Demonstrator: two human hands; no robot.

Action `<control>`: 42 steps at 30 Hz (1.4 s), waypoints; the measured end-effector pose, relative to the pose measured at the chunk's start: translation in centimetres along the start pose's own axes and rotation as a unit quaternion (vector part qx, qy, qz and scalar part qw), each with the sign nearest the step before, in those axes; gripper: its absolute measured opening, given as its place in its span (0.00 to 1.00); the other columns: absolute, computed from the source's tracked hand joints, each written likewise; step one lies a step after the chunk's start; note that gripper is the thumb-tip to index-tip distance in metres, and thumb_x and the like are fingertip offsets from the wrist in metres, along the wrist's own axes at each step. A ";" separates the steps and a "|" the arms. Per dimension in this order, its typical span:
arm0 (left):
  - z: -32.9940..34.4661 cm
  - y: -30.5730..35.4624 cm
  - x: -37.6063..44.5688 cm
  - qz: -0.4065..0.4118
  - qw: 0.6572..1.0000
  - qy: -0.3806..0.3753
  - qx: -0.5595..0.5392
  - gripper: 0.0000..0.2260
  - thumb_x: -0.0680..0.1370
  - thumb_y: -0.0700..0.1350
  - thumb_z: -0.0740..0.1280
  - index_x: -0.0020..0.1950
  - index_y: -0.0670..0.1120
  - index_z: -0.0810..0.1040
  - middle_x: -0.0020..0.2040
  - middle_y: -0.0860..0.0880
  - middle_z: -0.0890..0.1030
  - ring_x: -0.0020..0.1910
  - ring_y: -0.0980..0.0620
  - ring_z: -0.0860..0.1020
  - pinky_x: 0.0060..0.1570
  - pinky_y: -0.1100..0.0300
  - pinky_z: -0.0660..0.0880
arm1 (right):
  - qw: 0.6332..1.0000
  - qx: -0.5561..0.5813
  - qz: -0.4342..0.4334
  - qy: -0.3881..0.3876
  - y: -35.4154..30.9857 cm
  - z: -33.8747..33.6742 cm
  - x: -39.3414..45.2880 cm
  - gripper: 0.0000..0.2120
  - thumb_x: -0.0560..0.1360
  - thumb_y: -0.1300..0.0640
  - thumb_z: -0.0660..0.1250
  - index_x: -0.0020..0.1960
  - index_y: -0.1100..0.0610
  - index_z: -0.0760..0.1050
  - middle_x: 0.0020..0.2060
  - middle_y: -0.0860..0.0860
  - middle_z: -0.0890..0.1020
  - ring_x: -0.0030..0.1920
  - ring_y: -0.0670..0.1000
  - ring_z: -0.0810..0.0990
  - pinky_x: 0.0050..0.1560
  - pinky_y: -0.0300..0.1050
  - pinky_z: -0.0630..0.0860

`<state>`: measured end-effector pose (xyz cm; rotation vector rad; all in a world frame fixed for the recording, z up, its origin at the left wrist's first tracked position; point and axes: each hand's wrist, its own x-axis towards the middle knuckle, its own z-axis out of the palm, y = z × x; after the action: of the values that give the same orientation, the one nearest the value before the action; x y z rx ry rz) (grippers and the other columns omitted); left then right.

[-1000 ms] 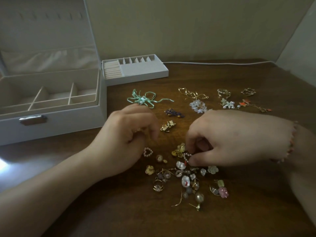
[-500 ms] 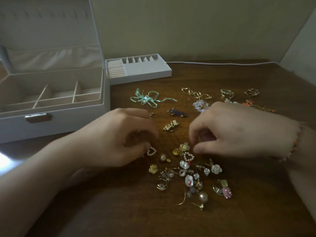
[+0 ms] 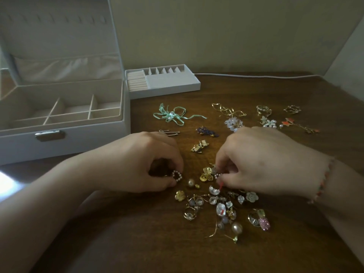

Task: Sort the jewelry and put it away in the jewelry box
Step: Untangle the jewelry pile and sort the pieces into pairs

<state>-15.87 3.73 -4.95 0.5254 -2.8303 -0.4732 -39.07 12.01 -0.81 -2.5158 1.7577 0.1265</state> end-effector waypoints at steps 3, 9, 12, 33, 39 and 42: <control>0.1 0.1 0.2 -0.020 0.999 0.009 -0.024 0.04 0.75 0.51 0.74 0.47 0.57 0.80 0.46 0.60 0.80 0.49 0.55 0.80 0.48 0.59 0.78 | 0.999 0.027 0.014 -0.024 0.2 -0.1 -0.1 0.09 0.72 0.41 0.69 0.46 0.44 0.80 0.27 0.42 0.73 0.31 0.37 0.71 0.46 0.41 0.76; -0.2 1.1 0.5 -0.144 0.955 0.109 -0.236 0.08 0.70 0.57 0.74 0.44 0.55 0.84 0.39 0.54 0.85 0.34 0.57 0.81 0.34 0.67 0.76 | 0.992 0.073 0.023 -0.100 1.3 -0.5 0.2 0.05 0.74 0.46 0.69 0.42 0.46 0.77 0.29 0.45 0.76 0.33 0.32 0.73 0.32 0.34 0.68; 0.1 1.8 1.0 -0.196 0.871 0.153 -0.423 0.10 0.66 0.55 0.76 0.41 0.50 0.87 0.38 0.47 0.86 0.34 0.55 0.83 0.33 0.67 0.76 | 0.990 0.121 0.024 -0.065 2.0 -1.2 0.0 0.05 0.74 0.44 0.68 0.43 0.44 0.79 0.34 0.45 0.80 0.38 0.35 0.76 0.35 0.33 0.71; 1.4 3.1 2.2 -0.244 0.824 0.188 -0.476 0.05 0.64 0.52 0.75 0.37 0.52 0.85 0.37 0.45 0.86 0.34 0.50 0.86 0.31 0.65 0.79 | 0.877 0.479 0.015 0.031 0.8 0.7 1.8 0.09 0.80 0.60 0.63 0.53 0.58 0.83 0.40 0.53 0.86 0.41 0.50 0.86 0.35 0.43 0.82; 1.9 2.9 2.1 -0.214 0.853 0.208 -0.428 0.09 0.66 0.54 0.75 0.41 0.50 0.86 0.37 0.46 0.86 0.36 0.50 0.86 0.33 0.64 0.80 | 0.910 0.412 0.007 0.047 0.7 0.5 1.7 0.05 0.75 0.53 0.70 0.49 0.51 0.83 0.37 0.48 0.86 0.39 0.49 0.85 0.37 0.43 0.82; 2.1 2.7 2.1 -0.210 0.866 0.197 -0.408 0.09 0.68 0.54 0.74 0.44 0.52 0.86 0.38 0.47 0.87 0.39 0.50 0.86 0.37 0.63 0.81 | 0.942 0.314 0.025 0.112 2.8 -0.1 1.6 0.03 0.75 0.53 0.71 0.45 0.49 0.84 0.37 0.40 0.85 0.40 0.38 0.82 0.41 0.31 0.74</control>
<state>-19.20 5.92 -5.58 0.9011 -1.8593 -1.3665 -41.14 9.58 -0.92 -2.0715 1.5891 -0.6387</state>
